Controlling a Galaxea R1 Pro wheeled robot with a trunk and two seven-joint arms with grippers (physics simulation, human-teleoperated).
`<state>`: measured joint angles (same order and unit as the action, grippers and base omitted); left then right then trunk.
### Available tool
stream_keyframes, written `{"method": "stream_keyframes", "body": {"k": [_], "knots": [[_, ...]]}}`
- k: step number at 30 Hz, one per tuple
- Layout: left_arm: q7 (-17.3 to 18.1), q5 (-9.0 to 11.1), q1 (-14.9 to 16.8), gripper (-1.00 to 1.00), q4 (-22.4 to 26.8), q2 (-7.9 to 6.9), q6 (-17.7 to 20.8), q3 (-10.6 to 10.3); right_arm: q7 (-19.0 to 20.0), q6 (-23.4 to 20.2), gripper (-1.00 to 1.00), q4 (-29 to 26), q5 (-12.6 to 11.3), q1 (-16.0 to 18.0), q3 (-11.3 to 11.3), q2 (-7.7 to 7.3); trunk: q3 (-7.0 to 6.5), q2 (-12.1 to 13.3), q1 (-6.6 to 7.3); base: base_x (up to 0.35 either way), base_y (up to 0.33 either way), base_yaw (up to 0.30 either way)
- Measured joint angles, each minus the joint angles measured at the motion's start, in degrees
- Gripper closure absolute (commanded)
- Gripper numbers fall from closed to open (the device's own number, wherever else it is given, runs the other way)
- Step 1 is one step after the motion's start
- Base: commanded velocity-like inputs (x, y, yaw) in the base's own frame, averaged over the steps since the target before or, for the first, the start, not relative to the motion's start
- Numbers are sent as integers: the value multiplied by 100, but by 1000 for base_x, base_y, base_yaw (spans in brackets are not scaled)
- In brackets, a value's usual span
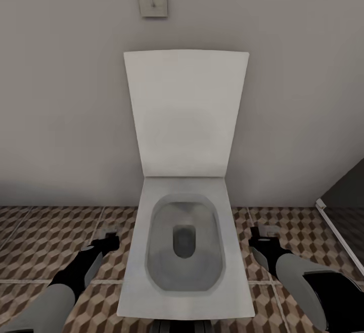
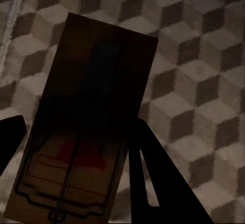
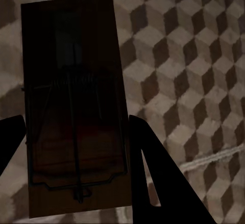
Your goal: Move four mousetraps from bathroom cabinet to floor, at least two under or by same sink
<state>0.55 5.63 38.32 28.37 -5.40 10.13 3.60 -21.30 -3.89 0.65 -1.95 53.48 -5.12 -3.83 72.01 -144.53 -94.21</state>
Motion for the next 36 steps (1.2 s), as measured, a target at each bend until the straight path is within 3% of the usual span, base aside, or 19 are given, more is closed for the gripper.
{"method": "stream_keyframes", "body": {"k": [4,10,16,36], "knots": [[-1,-20,0,100,-340,-81,-127,2,85,65,100,81,5,19,-4,21,0,0,0,0,0,0],[0,-23,0,100,-920,-122,-658,-2,218,84,100,102,2,24,-1,37,0,0,0,0,0,0],[-4,-22,0,100,-1155,-128,-759,-12,353,89,100,104,3,-20,1,39,0,0,0,0,0,0],[-5,-29,-1,100,-1556,-68,-988,-16,653,378,100,97,2,-968,-1,3,0,0,0,0,0,0]]}}
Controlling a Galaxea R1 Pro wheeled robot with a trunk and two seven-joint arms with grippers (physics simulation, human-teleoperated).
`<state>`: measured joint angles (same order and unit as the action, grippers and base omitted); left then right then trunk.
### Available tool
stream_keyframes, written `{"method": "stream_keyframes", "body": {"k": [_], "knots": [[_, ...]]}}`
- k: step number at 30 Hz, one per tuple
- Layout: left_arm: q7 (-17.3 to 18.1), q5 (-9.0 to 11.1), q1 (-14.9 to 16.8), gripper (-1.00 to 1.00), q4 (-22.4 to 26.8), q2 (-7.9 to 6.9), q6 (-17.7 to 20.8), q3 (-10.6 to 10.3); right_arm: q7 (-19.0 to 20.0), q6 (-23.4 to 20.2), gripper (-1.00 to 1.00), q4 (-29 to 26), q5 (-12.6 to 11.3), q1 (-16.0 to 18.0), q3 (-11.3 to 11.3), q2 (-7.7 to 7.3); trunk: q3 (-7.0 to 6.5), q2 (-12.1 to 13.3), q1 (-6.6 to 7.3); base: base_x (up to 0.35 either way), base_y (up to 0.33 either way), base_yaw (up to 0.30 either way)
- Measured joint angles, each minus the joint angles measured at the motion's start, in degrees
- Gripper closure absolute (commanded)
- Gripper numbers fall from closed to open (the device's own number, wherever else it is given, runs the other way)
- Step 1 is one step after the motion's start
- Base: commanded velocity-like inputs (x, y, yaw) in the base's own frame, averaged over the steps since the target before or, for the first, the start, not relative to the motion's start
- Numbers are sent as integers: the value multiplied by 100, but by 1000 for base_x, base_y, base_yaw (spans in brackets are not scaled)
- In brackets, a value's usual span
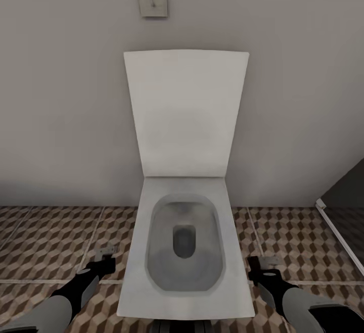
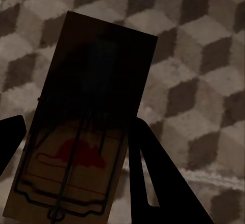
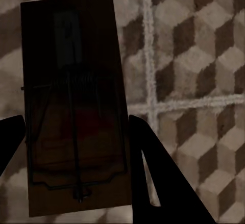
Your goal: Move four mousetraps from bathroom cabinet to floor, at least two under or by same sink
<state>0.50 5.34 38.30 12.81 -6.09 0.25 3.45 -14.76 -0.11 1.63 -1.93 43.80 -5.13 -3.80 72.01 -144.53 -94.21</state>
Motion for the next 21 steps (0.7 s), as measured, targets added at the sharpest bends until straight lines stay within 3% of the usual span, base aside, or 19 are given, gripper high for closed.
{"method": "stream_keyframes", "body": {"k": [11,21], "knots": [[0,-8,0,100,-33,1,-17,1,38,395,100,2,-1,-53,-3,34,0,0,0,0,0,0],[0,-10,0,100,-33,1,-18,3,35,400,100,4,-2,-54,-8,43,0,0,0,0,0,0]]}}
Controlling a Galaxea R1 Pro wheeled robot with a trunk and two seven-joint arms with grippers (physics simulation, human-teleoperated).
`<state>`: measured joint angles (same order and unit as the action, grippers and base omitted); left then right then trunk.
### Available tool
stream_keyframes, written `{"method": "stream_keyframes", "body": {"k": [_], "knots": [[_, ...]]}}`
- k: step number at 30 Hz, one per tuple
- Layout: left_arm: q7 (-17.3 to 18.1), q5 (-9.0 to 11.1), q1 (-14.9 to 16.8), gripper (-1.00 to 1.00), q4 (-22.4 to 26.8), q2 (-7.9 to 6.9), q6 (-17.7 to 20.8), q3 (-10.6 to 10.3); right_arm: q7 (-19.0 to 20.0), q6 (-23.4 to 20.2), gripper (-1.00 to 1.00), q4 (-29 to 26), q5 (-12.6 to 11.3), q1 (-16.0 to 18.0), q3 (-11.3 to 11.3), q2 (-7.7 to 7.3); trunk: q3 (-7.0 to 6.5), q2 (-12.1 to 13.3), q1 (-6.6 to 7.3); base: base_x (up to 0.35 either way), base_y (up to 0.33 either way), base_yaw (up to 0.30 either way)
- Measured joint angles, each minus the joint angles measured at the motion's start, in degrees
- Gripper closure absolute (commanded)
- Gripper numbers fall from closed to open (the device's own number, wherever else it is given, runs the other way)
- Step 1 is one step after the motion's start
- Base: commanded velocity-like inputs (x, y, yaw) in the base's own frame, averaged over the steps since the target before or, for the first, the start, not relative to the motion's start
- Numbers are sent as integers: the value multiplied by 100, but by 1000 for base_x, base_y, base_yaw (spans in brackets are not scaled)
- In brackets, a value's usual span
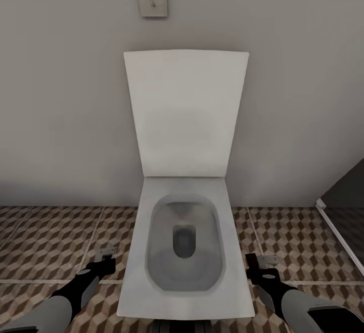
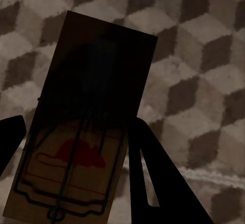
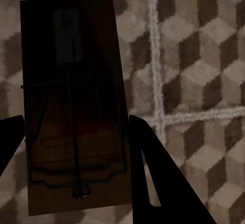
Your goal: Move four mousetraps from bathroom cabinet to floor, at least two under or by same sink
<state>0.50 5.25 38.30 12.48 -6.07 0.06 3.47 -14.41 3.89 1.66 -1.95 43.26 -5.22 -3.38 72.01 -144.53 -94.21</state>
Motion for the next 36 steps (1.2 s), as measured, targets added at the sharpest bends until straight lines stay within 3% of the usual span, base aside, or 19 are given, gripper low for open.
{"method": "stream_keyframes", "body": {"k": [11,36], "knots": [[0,4,-2,100,-370,43,-609,-1,0,50,100,0,-6,-78,7,-2,0,0,0,0,0,0],[2,13,-1,100,-626,86,-621,-17,-3,21,100,0,-119,-409,6,-15,0,0,0,0,0,0]]}}
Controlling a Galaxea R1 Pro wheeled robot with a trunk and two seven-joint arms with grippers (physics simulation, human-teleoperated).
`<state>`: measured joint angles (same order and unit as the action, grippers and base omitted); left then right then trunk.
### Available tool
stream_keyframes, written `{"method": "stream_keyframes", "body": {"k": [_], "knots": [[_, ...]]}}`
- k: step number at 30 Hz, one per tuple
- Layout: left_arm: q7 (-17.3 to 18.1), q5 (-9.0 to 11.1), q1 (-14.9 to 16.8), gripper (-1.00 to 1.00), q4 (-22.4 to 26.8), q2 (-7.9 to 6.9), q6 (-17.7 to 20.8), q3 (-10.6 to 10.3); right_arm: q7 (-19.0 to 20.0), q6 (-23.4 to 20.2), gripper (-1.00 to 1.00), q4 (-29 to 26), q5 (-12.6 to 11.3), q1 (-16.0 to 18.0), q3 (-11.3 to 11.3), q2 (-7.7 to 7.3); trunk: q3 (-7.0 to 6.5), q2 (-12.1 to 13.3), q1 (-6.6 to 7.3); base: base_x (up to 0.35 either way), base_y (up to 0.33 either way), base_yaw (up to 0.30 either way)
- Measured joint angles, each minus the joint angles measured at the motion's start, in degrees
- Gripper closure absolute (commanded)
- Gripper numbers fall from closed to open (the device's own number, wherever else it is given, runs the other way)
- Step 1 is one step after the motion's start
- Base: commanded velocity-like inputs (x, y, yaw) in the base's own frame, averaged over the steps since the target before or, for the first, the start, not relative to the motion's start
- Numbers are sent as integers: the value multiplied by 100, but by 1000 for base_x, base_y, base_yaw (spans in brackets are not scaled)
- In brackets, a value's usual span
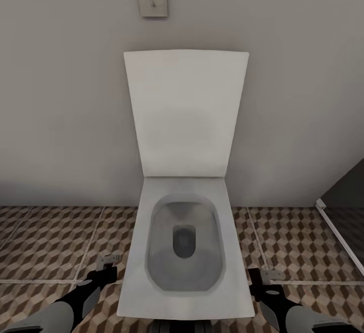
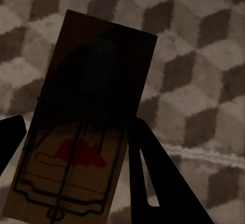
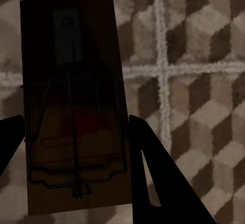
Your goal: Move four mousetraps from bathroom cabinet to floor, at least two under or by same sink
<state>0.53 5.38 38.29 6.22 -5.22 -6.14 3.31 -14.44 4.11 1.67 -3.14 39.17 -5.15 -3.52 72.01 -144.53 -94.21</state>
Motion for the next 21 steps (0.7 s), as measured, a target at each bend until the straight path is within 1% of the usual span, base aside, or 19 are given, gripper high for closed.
{"method": "stream_keyframes", "body": {"k": [21], "knots": [[-4,1,0,100,-1,17,-42,-9,0,2,100,-8,12,-4,0,6,0,0,0,0,0,0]]}}
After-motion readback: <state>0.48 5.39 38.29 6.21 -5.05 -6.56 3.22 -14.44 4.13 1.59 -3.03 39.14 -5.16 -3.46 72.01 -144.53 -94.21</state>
